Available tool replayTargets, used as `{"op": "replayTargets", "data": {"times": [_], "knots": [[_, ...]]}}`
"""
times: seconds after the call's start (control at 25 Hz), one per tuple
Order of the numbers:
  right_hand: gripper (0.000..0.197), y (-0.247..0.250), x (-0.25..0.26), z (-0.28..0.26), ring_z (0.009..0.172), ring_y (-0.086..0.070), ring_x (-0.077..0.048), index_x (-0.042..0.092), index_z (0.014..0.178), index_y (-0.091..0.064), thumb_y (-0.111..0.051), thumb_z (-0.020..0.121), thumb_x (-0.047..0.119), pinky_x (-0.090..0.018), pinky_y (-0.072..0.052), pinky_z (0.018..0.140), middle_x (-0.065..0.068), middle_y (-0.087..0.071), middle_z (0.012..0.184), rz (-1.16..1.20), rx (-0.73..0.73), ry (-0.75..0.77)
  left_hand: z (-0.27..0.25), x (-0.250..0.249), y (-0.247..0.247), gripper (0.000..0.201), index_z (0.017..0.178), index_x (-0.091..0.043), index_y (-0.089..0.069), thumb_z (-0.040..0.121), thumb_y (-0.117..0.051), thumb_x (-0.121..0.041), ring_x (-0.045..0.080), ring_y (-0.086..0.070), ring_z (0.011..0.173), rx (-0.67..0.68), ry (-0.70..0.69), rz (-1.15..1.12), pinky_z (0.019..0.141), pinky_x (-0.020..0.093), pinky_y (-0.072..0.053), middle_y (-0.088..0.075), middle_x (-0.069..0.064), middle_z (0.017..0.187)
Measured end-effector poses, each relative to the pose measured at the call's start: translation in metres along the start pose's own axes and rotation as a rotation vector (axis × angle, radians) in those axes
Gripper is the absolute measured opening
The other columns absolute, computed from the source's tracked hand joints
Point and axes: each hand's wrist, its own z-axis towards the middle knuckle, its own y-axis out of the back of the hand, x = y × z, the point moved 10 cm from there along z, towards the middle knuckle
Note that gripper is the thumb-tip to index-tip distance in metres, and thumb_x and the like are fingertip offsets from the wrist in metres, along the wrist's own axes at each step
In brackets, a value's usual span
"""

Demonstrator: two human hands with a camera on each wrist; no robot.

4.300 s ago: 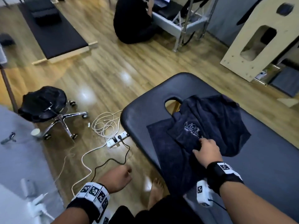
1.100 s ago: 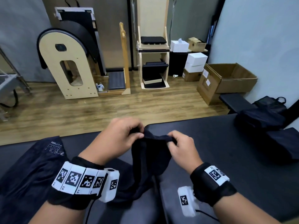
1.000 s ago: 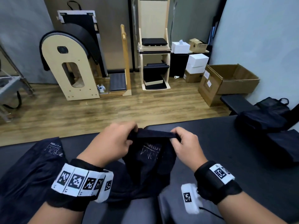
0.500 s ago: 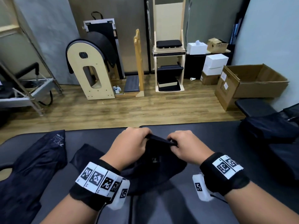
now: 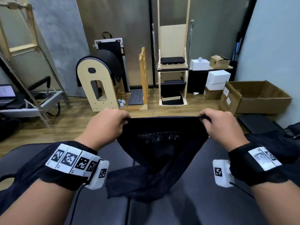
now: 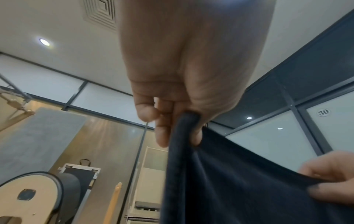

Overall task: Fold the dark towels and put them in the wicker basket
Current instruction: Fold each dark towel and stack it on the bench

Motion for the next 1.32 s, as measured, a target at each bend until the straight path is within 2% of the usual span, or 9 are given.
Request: {"op": "replayTargets", "data": {"times": [0.2, 0.28, 0.4, 0.6, 0.68, 0.84, 0.96, 1.08, 1.32], "knots": [[0.022, -0.043, -0.025, -0.021, 0.079, -0.075, -0.019, 0.032, 0.096, -0.078, -0.066, 0.092, 0.016, -0.033, -0.06, 0.075, -0.002, -0.079, 0.087, -0.151, 0.362, -0.085, -0.017, 0.051, -0.065, 0.015, 0.088, -0.025, -0.062, 0.089, -0.053, -0.013, 0.03, -0.064, 0.083, 0.251, 0.139, -0.006, 0.064, 0.035, -0.052, -0.067, 0.003, 0.081], [0.025, -0.07, -0.038, -0.037, 0.056, -0.073, -0.018, 0.024, 0.09, -0.076, -0.06, 0.094, 0.006, -0.036, -0.062, 0.061, -0.01, -0.076, 0.071, -0.012, 0.507, -0.253, -0.025, 0.062, -0.094, 0.017, 0.085, -0.018, -0.059, 0.096, -0.048, -0.011, 0.028, -0.064, 0.062, 0.321, 0.228, -0.222, 0.048, 0.029, -0.047, -0.064, 0.006, 0.065], [0.029, -0.105, -0.058, -0.059, 0.063, -0.076, -0.026, 0.009, 0.089, -0.077, -0.054, 0.093, -0.008, -0.04, -0.063, 0.058, -0.017, -0.075, 0.07, 0.166, 0.654, -0.484, -0.031, 0.081, -0.133, 0.02, 0.089, -0.009, -0.062, 0.097, -0.045, -0.002, 0.023, -0.061, 0.039, 0.397, 0.342, -0.449, 0.04, 0.03, -0.049, -0.066, 0.015, 0.052], [0.023, -0.149, -0.06, -0.05, 0.066, -0.075, -0.015, 0.008, 0.072, -0.077, -0.066, 0.091, 0.002, -0.026, -0.06, 0.063, -0.009, -0.077, 0.07, 0.117, 0.814, -0.526, 0.007, 0.106, -0.169, 0.019, 0.07, -0.01, -0.067, 0.085, -0.057, -0.005, 0.027, -0.067, 0.076, 0.408, 0.273, -0.3, 0.064, 0.031, -0.05, -0.071, 0.009, 0.071], [0.024, -0.144, -0.054, -0.003, 0.063, -0.072, -0.014, 0.008, 0.07, -0.077, -0.068, 0.092, 0.012, -0.019, -0.053, 0.057, -0.007, -0.076, 0.07, 0.023, 0.698, -0.497, 0.05, 0.111, -0.155, 0.019, 0.082, -0.014, -0.075, 0.086, -0.058, -0.006, 0.029, -0.067, 0.089, 0.311, 0.261, -0.295, 0.074, 0.028, -0.048, -0.073, 0.011, 0.083], [0.02, -0.038, -0.002, 0.12, 0.093, -0.069, -0.035, 0.011, 0.091, -0.08, -0.063, 0.092, 0.02, -0.028, -0.045, 0.075, -0.015, -0.076, 0.089, -0.02, -0.108, -0.335, 0.145, 0.106, -0.019, 0.021, 0.097, -0.01, -0.076, 0.088, -0.058, -0.005, 0.032, -0.067, 0.1, -0.247, 0.154, -0.37, 0.092, 0.032, -0.05, -0.075, 0.012, 0.099], [0.023, 0.049, 0.049, 0.15, 0.094, -0.069, -0.031, 0.016, 0.102, -0.079, -0.06, 0.09, 0.022, -0.029, -0.048, 0.078, -0.013, -0.077, 0.093, 0.156, -0.52, -0.18, 0.157, 0.098, 0.103, 0.023, 0.104, -0.008, -0.074, 0.089, -0.056, -0.006, 0.025, -0.066, 0.108, -0.675, 0.011, -0.381, 0.099, 0.025, -0.042, -0.073, 0.008, 0.112], [0.023, 0.084, 0.08, 0.142, 0.086, -0.069, -0.022, 0.014, 0.097, -0.077, -0.057, 0.089, 0.023, -0.029, -0.052, 0.077, -0.007, -0.075, 0.083, 0.204, -0.588, -0.057, 0.136, 0.097, 0.145, 0.024, 0.104, -0.003, -0.072, 0.088, -0.054, -0.004, 0.023, -0.065, 0.109, -0.855, -0.098, -0.338, 0.099, 0.017, -0.039, -0.072, 0.009, 0.116], [0.017, 0.049, 0.051, 0.06, 0.101, -0.07, -0.029, 0.016, 0.099, -0.079, -0.065, 0.09, 0.014, -0.037, -0.054, 0.092, -0.006, -0.078, 0.103, 0.085, -0.464, -0.069, 0.068, 0.076, 0.06, 0.02, 0.103, -0.003, -0.071, 0.086, -0.062, 0.003, 0.029, -0.069, 0.097, -0.693, -0.169, -0.211, 0.093, 0.025, -0.047, -0.073, 0.013, 0.11]]}}
